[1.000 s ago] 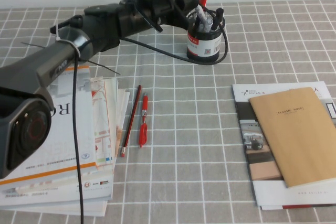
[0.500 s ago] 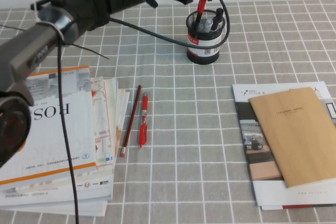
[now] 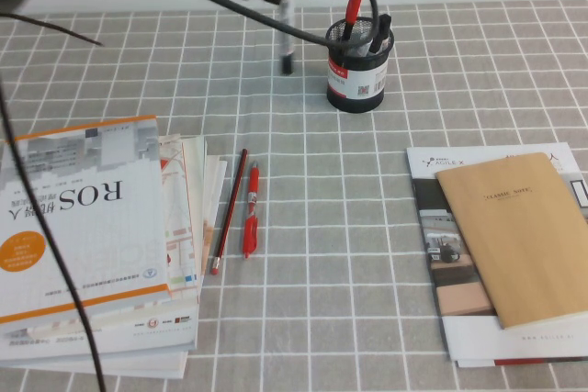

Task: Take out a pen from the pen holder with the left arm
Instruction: 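Take a marker out of the pen holder and lay it on the table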

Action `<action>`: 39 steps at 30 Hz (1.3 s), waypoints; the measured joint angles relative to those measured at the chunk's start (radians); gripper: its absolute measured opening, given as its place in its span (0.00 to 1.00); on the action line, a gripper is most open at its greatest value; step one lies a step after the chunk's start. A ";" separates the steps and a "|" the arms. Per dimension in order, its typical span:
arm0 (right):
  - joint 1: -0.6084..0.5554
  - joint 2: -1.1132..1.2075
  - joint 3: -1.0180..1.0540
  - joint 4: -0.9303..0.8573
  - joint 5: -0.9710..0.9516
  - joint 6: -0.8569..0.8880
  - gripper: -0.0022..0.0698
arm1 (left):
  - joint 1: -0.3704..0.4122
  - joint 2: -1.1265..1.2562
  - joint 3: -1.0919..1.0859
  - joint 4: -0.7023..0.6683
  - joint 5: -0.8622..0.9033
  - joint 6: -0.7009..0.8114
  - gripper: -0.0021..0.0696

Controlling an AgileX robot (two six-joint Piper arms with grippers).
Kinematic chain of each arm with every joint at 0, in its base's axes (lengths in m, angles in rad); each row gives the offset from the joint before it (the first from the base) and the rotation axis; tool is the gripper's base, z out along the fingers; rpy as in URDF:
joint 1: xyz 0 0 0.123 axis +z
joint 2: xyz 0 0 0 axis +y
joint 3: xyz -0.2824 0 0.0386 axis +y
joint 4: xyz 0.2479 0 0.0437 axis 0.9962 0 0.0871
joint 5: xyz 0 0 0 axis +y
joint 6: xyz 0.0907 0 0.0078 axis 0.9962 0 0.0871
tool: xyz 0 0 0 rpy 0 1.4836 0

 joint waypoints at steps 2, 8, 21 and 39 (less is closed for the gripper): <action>0.000 0.000 0.000 0.000 0.000 0.000 0.01 | 0.000 -0.033 -0.001 0.081 0.080 -0.079 0.19; 0.000 0.000 0.000 0.000 0.000 0.000 0.01 | 0.002 -0.068 -0.003 0.175 0.295 -0.267 0.19; 0.000 0.000 0.000 0.000 0.000 0.000 0.01 | 0.005 -0.047 0.102 0.246 0.315 -0.485 0.19; 0.000 0.000 0.000 0.000 0.000 0.000 0.01 | 0.005 0.168 0.139 0.134 0.295 -0.536 0.19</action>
